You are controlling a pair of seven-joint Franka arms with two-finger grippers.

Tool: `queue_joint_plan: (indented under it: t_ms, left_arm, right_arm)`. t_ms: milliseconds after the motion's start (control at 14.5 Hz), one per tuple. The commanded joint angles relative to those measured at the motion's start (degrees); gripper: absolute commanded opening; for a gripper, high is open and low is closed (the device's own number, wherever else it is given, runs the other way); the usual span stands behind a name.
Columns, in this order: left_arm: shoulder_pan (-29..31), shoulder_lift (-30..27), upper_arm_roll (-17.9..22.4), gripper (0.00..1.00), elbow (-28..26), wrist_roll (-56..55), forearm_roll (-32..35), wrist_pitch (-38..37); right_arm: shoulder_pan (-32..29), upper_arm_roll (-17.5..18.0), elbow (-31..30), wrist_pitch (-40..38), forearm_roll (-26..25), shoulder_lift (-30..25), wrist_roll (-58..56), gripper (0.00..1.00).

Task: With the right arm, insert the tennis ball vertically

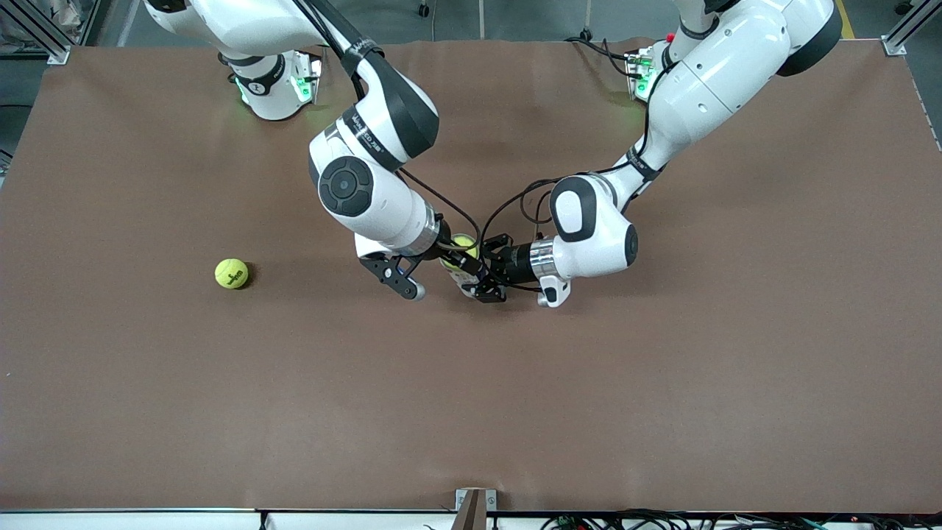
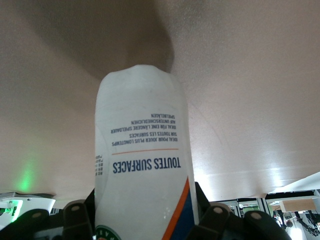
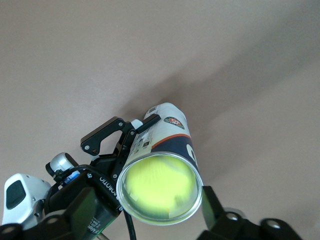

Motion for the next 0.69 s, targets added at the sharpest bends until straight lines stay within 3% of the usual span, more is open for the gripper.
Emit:
queue_joint_plan:
  t_ms: [0, 206, 344, 619]
  left_arm:
    - [-0.24, 0.08, -0.39, 0.7, 0.41, 1.73, -1.68, 0.67]
    - [-0.24, 0.08, -0.39, 0.72, 0.32, 1.91, -1.68, 0.67]
    - [-0.24, 0.08, -0.39, 0.75, 0.32, 1.91, -1.68, 0.67]
    - [-0.59, 0.08, -0.39, 0.76, 0.32, 1.91, -1.59, 0.85]
  right_arm:
    - [-0.61, -0.63, 1.04, -1.2, 1.07, -0.41, -0.21, 1.0]
    - [-2.53, -0.98, 2.0, -5.93, 0.46, -1.99, -1.17, 1.0]
    - [-5.69, -0.98, 2.18, -13.03, -1.37, -3.56, -8.42, 1.0]
    - [-12.55, -0.89, 1.13, -26.76, -13.05, -6.38, -26.37, 1.0]
